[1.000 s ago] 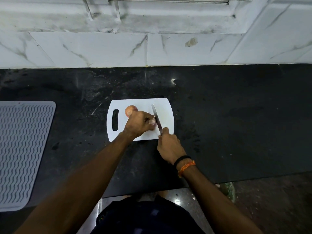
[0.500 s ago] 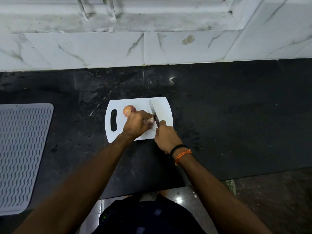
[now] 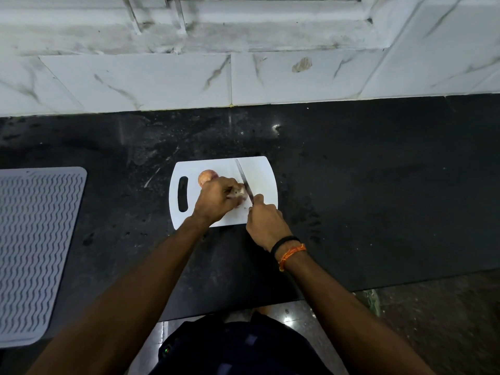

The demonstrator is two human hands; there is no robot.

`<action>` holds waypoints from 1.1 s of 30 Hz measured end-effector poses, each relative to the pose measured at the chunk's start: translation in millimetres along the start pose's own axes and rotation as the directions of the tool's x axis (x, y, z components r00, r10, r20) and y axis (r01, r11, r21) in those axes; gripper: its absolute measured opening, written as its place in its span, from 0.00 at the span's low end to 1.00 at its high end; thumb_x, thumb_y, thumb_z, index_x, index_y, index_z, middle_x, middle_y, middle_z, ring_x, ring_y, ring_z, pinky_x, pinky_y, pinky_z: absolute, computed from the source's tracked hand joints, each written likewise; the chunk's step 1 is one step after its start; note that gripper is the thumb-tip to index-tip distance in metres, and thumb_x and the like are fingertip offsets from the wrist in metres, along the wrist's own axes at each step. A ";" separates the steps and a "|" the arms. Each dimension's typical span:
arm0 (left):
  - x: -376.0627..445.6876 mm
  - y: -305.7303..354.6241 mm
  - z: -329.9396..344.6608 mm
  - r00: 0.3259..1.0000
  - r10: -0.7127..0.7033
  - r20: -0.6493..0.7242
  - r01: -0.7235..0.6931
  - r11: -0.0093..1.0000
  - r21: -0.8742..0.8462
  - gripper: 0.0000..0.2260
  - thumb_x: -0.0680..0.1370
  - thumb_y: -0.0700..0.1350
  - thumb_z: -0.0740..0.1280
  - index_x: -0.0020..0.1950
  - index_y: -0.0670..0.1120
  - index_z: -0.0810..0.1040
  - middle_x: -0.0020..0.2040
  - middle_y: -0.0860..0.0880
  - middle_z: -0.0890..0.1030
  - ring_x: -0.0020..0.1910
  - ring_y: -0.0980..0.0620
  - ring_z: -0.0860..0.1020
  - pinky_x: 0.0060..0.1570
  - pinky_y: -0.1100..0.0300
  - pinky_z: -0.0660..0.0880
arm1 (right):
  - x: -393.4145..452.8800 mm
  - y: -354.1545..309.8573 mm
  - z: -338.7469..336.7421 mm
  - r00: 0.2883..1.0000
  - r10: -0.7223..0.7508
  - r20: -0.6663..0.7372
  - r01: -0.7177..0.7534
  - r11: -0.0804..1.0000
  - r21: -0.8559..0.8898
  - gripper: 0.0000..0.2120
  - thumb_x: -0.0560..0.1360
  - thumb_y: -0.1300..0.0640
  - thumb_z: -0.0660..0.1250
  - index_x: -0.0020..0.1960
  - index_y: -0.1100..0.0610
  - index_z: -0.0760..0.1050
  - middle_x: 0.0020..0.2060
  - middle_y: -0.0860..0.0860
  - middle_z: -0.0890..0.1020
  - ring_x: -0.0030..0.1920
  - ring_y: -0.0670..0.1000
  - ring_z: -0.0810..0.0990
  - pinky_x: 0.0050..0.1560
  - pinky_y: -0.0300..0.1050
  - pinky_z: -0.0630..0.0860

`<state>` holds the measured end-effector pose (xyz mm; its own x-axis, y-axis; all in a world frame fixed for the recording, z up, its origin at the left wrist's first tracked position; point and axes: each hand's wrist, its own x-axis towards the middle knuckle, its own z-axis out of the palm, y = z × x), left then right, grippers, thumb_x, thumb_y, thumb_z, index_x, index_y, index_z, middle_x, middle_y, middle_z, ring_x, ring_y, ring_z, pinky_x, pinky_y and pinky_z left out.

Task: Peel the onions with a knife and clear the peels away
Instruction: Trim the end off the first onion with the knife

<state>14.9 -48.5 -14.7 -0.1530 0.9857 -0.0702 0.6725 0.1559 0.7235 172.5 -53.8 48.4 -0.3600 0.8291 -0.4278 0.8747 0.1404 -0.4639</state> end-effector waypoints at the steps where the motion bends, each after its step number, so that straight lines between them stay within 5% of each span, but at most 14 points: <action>1: 0.2 3.9 -0.5 1.000 0.005 0.002 -0.005 1.000 0.000 0.10 0.73 0.45 0.76 0.51 0.42 0.85 0.45 0.48 0.86 0.43 0.48 0.81 0.49 0.48 0.80 | -1.2 1.4 0.2 1.000 -0.005 -0.003 0.005 1.000 -0.004 0.13 0.82 0.60 0.57 0.66 0.61 0.65 0.57 0.63 0.79 0.56 0.63 0.79 0.54 0.52 0.75; 5: 3.0 12.3 0.5 1.000 -0.009 0.010 0.009 1.000 0.005 0.10 0.73 0.40 0.77 0.54 0.42 0.85 0.50 0.48 0.86 0.48 0.51 0.81 0.50 0.81 0.62 | -2.0 5.0 1.0 1.000 0.014 0.010 -0.014 1.000 -0.004 0.14 0.82 0.60 0.59 0.66 0.60 0.64 0.57 0.62 0.79 0.55 0.62 0.79 0.49 0.48 0.74; 7: 3.2 14.8 2.0 1.000 -0.010 0.001 0.010 1.000 0.002 0.12 0.73 0.40 0.77 0.56 0.41 0.85 0.53 0.47 0.86 0.50 0.50 0.82 0.54 0.77 0.66 | 1.5 4.9 0.0 1.000 0.022 0.018 -0.022 1.000 0.004 0.14 0.82 0.60 0.59 0.66 0.61 0.64 0.58 0.63 0.78 0.56 0.63 0.79 0.51 0.50 0.74; 9: 3.6 15.4 3.3 1.000 -0.009 -0.005 0.009 1.000 0.006 0.13 0.73 0.41 0.77 0.57 0.41 0.85 0.54 0.45 0.86 0.51 0.47 0.82 0.58 0.61 0.74 | 3.8 5.5 -0.6 1.000 0.024 0.012 -0.025 0.999 0.023 0.13 0.82 0.60 0.58 0.65 0.61 0.65 0.58 0.63 0.78 0.56 0.64 0.79 0.49 0.50 0.73; 14: 4.5 9.8 3.8 0.998 -0.056 -0.027 0.056 0.998 -0.006 0.14 0.71 0.42 0.79 0.53 0.38 0.85 0.51 0.43 0.85 0.49 0.47 0.82 0.47 0.80 0.60 | -2.4 13.0 2.5 1.000 0.029 0.008 -0.030 0.999 0.042 0.11 0.83 0.56 0.58 0.63 0.59 0.66 0.56 0.61 0.79 0.52 0.63 0.80 0.51 0.54 0.77; 18: 5.3 9.5 3.4 1.000 -0.023 -0.014 0.023 1.000 -0.006 0.12 0.71 0.41 0.79 0.51 0.38 0.85 0.50 0.43 0.85 0.48 0.46 0.82 0.48 0.72 0.69 | 4.9 11.1 -4.0 0.999 0.023 0.030 -0.024 0.999 0.039 0.11 0.83 0.56 0.58 0.63 0.60 0.66 0.56 0.62 0.79 0.53 0.63 0.80 0.48 0.52 0.75; 21: 3.8 8.4 2.4 1.000 0.011 -0.019 -0.011 1.000 0.019 0.11 0.70 0.41 0.80 0.50 0.39 0.85 0.48 0.43 0.85 0.45 0.47 0.81 0.49 0.72 0.67 | 9.4 8.6 -10.1 0.999 0.010 0.046 -0.012 1.000 0.028 0.11 0.83 0.57 0.57 0.62 0.60 0.67 0.57 0.63 0.78 0.54 0.64 0.79 0.45 0.48 0.70; 24: 3.7 5.5 2.4 0.999 0.033 -0.033 -0.032 0.999 0.030 0.11 0.70 0.40 0.80 0.49 0.38 0.85 0.48 0.43 0.85 0.45 0.47 0.81 0.47 0.77 0.59 | -0.6 12.8 -8.0 0.998 0.016 0.055 -0.016 1.000 -0.004 0.11 0.83 0.56 0.57 0.63 0.59 0.66 0.56 0.62 0.78 0.53 0.62 0.80 0.48 0.52 0.75; 29: 4.2 5.8 5.3 0.997 0.060 -0.041 -0.059 0.997 0.039 0.10 0.71 0.40 0.79 0.49 0.38 0.85 0.46 0.42 0.84 0.44 0.45 0.81 0.48 0.63 0.63 | 3.4 7.4 -9.2 0.998 0.029 0.057 -0.031 0.999 0.034 0.12 0.83 0.57 0.58 0.64 0.60 0.66 0.58 0.61 0.78 0.55 0.62 0.79 0.47 0.49 0.73; 33: 4.9 6.7 5.0 0.996 0.067 -0.050 -0.065 0.997 0.046 0.10 0.71 0.40 0.79 0.49 0.38 0.85 0.46 0.43 0.85 0.45 0.45 0.81 0.50 0.63 0.62 | 4.1 6.0 -7.3 0.998 0.030 0.053 -0.032 0.999 0.037 0.13 0.82 0.58 0.58 0.65 0.60 0.66 0.58 0.62 0.78 0.56 0.63 0.78 0.48 0.49 0.72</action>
<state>22.3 -42.3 -13.7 -0.1439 0.9895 0.0132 0.7136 0.0946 0.6941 178.7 -45.6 49.5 -0.3503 0.8030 -0.4822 0.8731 0.0936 -0.4785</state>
